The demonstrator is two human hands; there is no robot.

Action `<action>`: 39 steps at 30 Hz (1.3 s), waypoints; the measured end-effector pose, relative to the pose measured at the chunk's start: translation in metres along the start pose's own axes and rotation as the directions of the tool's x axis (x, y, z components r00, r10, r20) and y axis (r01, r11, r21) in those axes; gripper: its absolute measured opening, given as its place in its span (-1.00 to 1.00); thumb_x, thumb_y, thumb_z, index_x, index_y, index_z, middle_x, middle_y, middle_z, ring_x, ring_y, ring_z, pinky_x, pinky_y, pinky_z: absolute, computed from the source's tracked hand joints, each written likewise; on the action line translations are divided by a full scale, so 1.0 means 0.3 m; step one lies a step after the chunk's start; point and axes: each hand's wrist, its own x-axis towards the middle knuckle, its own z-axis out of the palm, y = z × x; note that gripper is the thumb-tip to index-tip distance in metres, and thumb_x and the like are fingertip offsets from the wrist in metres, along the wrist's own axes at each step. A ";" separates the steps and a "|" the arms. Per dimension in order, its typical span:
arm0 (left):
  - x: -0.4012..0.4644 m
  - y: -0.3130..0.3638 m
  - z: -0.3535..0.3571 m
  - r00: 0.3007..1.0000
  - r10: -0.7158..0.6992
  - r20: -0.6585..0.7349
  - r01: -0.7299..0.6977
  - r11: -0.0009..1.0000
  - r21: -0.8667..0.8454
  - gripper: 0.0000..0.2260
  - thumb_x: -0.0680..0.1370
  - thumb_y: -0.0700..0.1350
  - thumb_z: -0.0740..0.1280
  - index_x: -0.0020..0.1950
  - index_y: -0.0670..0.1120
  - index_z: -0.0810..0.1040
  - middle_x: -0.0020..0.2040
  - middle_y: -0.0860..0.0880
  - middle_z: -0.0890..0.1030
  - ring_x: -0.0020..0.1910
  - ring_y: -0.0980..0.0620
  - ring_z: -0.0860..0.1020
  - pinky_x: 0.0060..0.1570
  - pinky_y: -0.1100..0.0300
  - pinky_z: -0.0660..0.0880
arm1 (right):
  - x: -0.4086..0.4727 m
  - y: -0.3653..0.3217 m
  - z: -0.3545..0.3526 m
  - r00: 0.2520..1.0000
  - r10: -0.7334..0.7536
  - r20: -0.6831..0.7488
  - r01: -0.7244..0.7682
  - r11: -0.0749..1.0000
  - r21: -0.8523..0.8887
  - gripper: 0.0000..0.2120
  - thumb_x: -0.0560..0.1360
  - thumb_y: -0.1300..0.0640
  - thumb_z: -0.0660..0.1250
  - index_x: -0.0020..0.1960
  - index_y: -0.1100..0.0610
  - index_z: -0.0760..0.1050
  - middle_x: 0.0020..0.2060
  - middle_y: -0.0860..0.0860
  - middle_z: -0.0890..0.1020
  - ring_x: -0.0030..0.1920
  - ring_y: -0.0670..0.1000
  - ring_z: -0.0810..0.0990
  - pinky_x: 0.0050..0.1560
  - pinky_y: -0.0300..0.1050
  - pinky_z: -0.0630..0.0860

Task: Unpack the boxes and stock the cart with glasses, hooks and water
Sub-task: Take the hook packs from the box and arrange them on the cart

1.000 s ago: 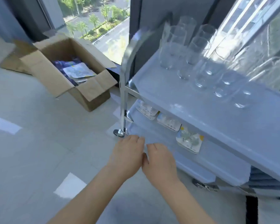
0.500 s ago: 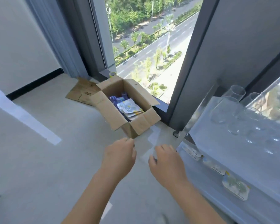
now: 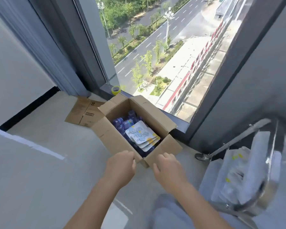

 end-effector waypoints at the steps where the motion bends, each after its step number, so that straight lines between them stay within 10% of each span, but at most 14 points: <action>1: 0.069 -0.030 -0.016 1.000 -0.008 0.011 0.008 1.000 0.009 -0.78 0.62 -0.05 0.05 0.10 -0.05 0.46 0.09 -0.01 0.51 0.09 -0.05 0.49 -0.12 0.15 0.33 | 0.063 -0.001 0.007 1.000 0.006 0.025 -0.006 1.000 -0.007 -0.70 0.55 0.09 0.09 -0.33 0.05 0.10 -0.24 -0.06 0.40 -0.02 0.05 0.41 -0.19 -0.15 0.20; 5: 0.325 -0.128 -0.040 0.996 0.001 0.085 0.000 1.000 -0.022 -0.78 0.62 -0.06 0.06 0.10 -0.06 0.46 0.09 -0.01 0.52 0.10 -0.04 0.49 -0.09 0.14 0.37 | 0.299 -0.003 0.047 0.983 0.124 0.132 -0.132 0.990 0.055 -0.66 0.56 0.10 0.09 -0.35 0.04 0.05 -0.35 -0.09 0.20 -0.12 -0.02 0.28 -0.34 -0.18 0.16; 10: 0.734 -0.262 0.052 0.958 0.099 0.269 -0.079 0.993 -0.084 -0.90 0.60 -0.06 0.11 -0.07 0.02 0.39 0.08 0.02 0.53 0.07 -0.01 0.49 -0.16 0.16 0.32 | 0.590 0.013 0.225 0.875 0.408 0.260 -0.472 0.838 0.273 -0.79 0.55 0.13 0.16 -0.15 0.21 0.48 -0.17 0.08 0.55 -0.09 0.08 0.48 -0.09 -0.04 0.40; 22: 1.508 -0.519 0.609 0.754 0.255 0.606 -0.217 0.967 -0.137 -0.80 0.58 -0.07 0.18 0.13 -0.10 0.48 0.16 -0.06 0.54 0.13 -0.07 0.49 -0.01 0.16 0.39 | 1.058 0.115 1.014 0.165 0.842 0.513 -0.840 -0.152 0.520 -0.86 0.54 0.16 0.24 -0.19 0.16 0.45 -0.28 -0.01 0.50 -0.14 0.06 0.48 -0.16 -0.12 0.33; 28: 1.650 -0.554 0.880 0.770 0.177 0.613 -0.065 0.978 -0.200 -0.65 0.58 -0.08 0.19 0.36 -0.09 0.37 0.28 -0.06 0.44 0.18 -0.04 0.47 0.10 0.16 0.38 | 1.179 0.227 1.257 -0.052 0.830 0.555 -0.761 -0.393 0.516 -0.64 0.57 0.12 0.23 0.31 0.23 0.32 0.16 0.10 0.44 -0.01 0.03 0.39 -0.06 -0.19 0.31; 34: 1.706 -0.596 0.973 0.758 0.103 0.644 0.071 0.968 -0.239 -0.55 0.59 -0.05 0.23 0.45 -0.10 0.26 0.38 -0.09 0.33 0.30 -0.06 0.38 0.21 0.15 0.31 | 1.193 0.285 1.382 -0.125 0.802 0.584 -0.662 -0.506 0.553 -0.81 0.52 0.28 0.22 -0.22 0.13 0.26 -0.29 0.00 0.34 -0.26 0.04 0.37 -0.22 -0.03 0.48; 39: 1.742 -0.621 0.958 0.754 0.028 0.656 0.258 0.906 -0.335 -0.46 0.54 0.05 0.31 0.45 -0.11 0.27 0.35 -0.06 0.39 0.29 -0.02 0.40 0.18 0.18 0.30 | 1.150 0.266 1.322 -0.014 0.763 0.646 -0.451 -0.581 0.677 -0.84 0.55 0.34 0.16 -0.17 0.17 0.39 -0.23 0.01 0.41 -0.29 -0.05 0.34 -0.26 -0.24 0.45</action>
